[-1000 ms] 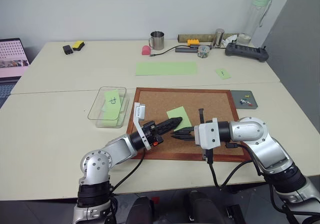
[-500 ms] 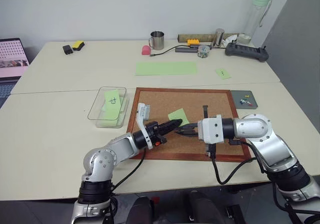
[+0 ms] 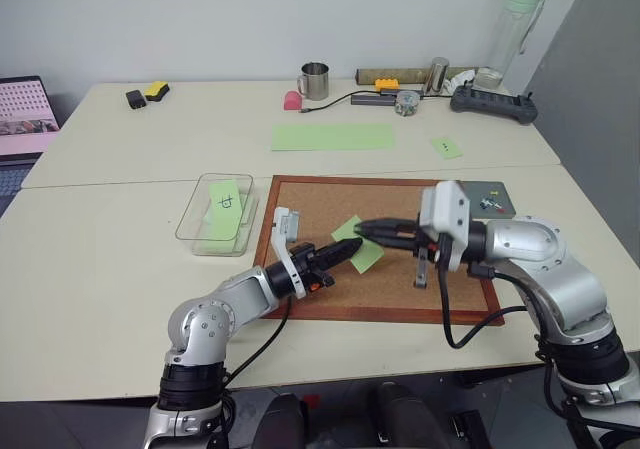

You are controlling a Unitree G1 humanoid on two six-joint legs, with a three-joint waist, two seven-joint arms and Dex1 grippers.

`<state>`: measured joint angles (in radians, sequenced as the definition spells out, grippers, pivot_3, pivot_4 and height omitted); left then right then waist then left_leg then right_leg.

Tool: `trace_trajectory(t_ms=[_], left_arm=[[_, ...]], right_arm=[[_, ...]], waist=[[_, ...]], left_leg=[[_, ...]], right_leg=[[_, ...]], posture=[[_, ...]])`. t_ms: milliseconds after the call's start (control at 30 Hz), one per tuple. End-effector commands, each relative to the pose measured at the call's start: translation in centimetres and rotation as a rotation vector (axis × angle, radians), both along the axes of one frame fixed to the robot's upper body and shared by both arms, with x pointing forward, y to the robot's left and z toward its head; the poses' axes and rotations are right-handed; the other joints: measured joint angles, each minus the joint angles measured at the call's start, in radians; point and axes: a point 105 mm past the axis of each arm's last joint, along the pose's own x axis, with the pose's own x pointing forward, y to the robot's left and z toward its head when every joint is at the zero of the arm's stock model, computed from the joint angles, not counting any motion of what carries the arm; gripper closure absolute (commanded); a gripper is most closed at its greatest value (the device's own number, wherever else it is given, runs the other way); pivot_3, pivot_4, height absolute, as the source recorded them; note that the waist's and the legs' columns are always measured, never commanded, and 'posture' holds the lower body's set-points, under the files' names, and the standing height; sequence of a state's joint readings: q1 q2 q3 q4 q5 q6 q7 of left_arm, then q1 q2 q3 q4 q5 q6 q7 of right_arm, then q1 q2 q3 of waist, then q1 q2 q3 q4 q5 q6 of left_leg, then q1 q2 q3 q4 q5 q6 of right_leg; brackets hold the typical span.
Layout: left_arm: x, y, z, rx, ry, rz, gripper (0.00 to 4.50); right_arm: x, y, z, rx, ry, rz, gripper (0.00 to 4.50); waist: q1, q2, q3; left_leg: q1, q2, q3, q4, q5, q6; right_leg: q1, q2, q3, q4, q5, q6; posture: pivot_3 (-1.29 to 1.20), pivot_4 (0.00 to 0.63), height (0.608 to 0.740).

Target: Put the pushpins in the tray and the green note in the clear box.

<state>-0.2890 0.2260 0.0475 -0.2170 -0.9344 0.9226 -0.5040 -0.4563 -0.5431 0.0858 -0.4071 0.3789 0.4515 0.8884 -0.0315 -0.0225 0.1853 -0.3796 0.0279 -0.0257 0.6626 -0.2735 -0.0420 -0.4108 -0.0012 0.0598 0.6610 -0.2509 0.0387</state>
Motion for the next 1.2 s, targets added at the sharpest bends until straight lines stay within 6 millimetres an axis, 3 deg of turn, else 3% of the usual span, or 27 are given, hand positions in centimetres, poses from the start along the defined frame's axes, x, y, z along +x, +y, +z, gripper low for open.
trace_trajectory(t_ms=[33, 167, 233, 333, 433, 567, 600, 867, 1200], left_arm=[[-1.0, -1.8, 3.5, 0.135, -0.375, -0.073, 4.49], [-2.0, -3.5, 4.4, 0.221, -0.6, -0.148, 4.49], [-2.5, -4.1, 4.4, 0.259, -0.679, -0.186, 4.49], [-1.6, -4.1, 4.3, 0.309, -0.741, -0.175, 4.49], [-0.8, -3.7, 4.0, 0.328, -0.752, -0.151, 4.49], [-0.5, -3.4, 4.4, 0.324, -0.765, -0.134, 4.49], [-0.5, -3.4, 4.4, 0.325, -0.765, -0.134, 4.5], [-0.6, -3.0, 4.2, 0.324, -0.748, -0.118, 4.5], [-0.5, -2.8, 4.0, 0.33, -0.735, -0.114, 4.5]], right_arm=[[4.2, -6.3, -0.1, 0.067, 0.025, -0.365, 4.5], [7.0, -12.0, -1.7, 0.141, 0.125, -0.667, 4.5], [7.9, -13.8, -2.2, 0.172, 0.143, -0.756, 4.5], [10.0, -17.7, -3.2, 0.252, 0.185, -0.961, 4.5], [11.3, -19.3, -4.1, 0.295, 0.246, -1.037, 4.5], [12.8, -20.0, -4.4, 0.331, 0.286, -1.043, 4.5], [13.1, -20.1, -4.5, 0.334, 0.296, -1.046, 4.06], [14.4, -20.7, -4.7, 0.352, 0.331, -1.053, 2.55], [14.3, -21.4, -4.5, 0.369, 0.331, -1.048, 0.49]], waist=[[0.002, 0.0, 0.0], [0.006, 0.0, 0.0], [0.004, 0.0, 0.0], [-0.004, 0.0, 0.0], [-0.01, 0.0, 0.0], [-0.011, 0.001, 0.0], [-0.011, 0.001, 0.0], [-0.01, 0.001, 0.0], [-0.01, 0.001, 0.0]], left_leg=[[0.0, 0.0, 0.0, 0.0, 0.0, 0.0], [-0.001, -0.001, 0.002, 0.0, 0.0, 0.0], [-0.001, -0.001, 0.003, -0.001, 0.0, 0.0], [-0.001, 0.0, 0.004, -0.002, 0.0, 0.0], [-0.001, 0.0, 0.004, -0.001, 0.0, 0.001], [-0.001, 0.0, 0.004, -0.001, 0.0, 0.001], [-0.001, 0.0, 0.005, -0.001, 0.0, 0.001], [-0.003, 0.0, 0.006, -0.002, 0.0, 0.001], [-0.003, 0.0, 0.006, -0.001, 0.0, 0.001]], right_leg=[[0.0, 0.0, 0.0, 0.0, 0.0, 0.0], [0.0, -0.001, 0.001, -0.002, 0.002, -0.004], [-0.001, -0.001, 0.003, -0.003, 0.003, -0.004], [-0.001, 0.0, 0.003, -0.004, 0.003, -0.004], [-0.003, 0.001, 0.005, -0.002, 0.003, -0.004], [-0.003, 0.001, 0.005, -0.002, 0.003, -0.003], [-0.003, 0.001, 0.006, -0.002, 0.003, -0.003], [-0.004, 0.001, 0.006, -0.003, 0.004, -0.002], [-0.004, 0.001, 0.006, -0.003, 0.004, -0.002]], posture=[[0.0, 0.15, 0.74], [0.0, 0.15, 0.74], [0.0, 0.15, 0.74], [0.0, 0.15, 0.74], [0.0, 0.15, 0.74], [0.0, 0.15, 0.74], [0.0, 0.15, 0.74], [0.0, 0.15, 0.74], [0.0, 0.15, 0.74]])
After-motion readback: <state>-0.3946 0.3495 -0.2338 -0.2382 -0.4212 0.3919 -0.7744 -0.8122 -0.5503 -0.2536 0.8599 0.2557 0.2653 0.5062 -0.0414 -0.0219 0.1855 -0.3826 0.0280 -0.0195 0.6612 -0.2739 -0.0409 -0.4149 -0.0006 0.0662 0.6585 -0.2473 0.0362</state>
